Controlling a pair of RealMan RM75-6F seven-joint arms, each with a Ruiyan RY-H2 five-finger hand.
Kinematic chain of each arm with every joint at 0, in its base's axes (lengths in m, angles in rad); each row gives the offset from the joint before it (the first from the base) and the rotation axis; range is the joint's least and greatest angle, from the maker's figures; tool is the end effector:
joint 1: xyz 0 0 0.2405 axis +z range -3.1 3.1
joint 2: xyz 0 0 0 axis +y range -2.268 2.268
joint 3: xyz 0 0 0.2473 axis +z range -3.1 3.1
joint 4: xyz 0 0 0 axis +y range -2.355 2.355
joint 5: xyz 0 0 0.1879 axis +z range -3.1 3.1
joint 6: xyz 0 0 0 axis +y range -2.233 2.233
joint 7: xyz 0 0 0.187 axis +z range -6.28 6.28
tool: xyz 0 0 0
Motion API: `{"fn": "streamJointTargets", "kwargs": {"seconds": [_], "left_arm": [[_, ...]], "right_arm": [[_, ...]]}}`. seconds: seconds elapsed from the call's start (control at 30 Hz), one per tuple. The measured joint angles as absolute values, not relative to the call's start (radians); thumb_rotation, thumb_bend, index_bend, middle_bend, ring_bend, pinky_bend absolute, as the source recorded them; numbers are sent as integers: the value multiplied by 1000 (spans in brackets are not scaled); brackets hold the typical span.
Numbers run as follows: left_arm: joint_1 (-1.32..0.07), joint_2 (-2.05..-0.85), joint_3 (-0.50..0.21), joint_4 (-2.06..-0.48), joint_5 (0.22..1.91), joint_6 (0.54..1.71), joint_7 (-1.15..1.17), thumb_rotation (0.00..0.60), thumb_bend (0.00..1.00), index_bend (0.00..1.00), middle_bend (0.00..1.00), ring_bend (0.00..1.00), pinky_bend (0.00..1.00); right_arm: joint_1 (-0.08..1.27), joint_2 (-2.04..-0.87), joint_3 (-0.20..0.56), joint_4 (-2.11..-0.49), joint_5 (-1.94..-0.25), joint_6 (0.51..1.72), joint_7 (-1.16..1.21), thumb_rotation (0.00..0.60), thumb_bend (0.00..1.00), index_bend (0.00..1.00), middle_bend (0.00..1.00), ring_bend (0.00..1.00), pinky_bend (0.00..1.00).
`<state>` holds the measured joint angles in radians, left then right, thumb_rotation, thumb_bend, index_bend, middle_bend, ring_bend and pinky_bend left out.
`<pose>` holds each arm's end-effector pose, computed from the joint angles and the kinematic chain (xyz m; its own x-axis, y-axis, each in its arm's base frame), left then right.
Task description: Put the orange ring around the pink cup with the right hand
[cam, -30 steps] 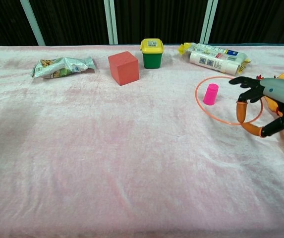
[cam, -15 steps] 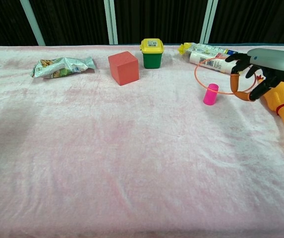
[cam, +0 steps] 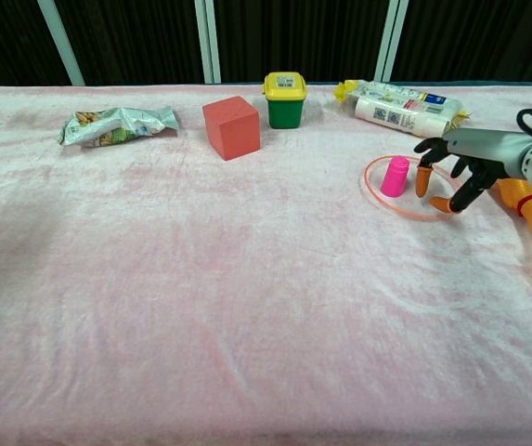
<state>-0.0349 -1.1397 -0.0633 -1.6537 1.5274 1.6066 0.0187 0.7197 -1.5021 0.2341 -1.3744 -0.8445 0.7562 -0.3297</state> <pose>-0.2820 0.2078 0.1873 0.3545 -0.1104 0.9285 0.9345 0.0073 -0.3560 -0.2021 -0.3941 -0.0024 0.3437 -0.4331 0.8332 -0.9381 -0.1181 0.3255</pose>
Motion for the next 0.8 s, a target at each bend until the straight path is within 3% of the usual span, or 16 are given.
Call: {"fn": "streamJointTargets", "kwargs": {"seconds": [0.23,0.6,0.8], "left_arm": [[-33,-1140,-65,-1653,1528,1613,17,600,321,130,112,0,0],[-29,-1135,-67,-1654,1529,1617,11,600,321,136,114,0,0],[-27,-1132,-63,-1656,1538,1623,13,600,321,150,139,0,0]], "right_arm": [[732,-1503,219,-1383,-819,747,-339,600,350,324,0,0,188],[701,-1405,207,-1549,-852,830,-344,600,323,390,0,0,188],[640,-1268,173,-1736,-925,912,-351,600,284,215,0,0,187]]}}
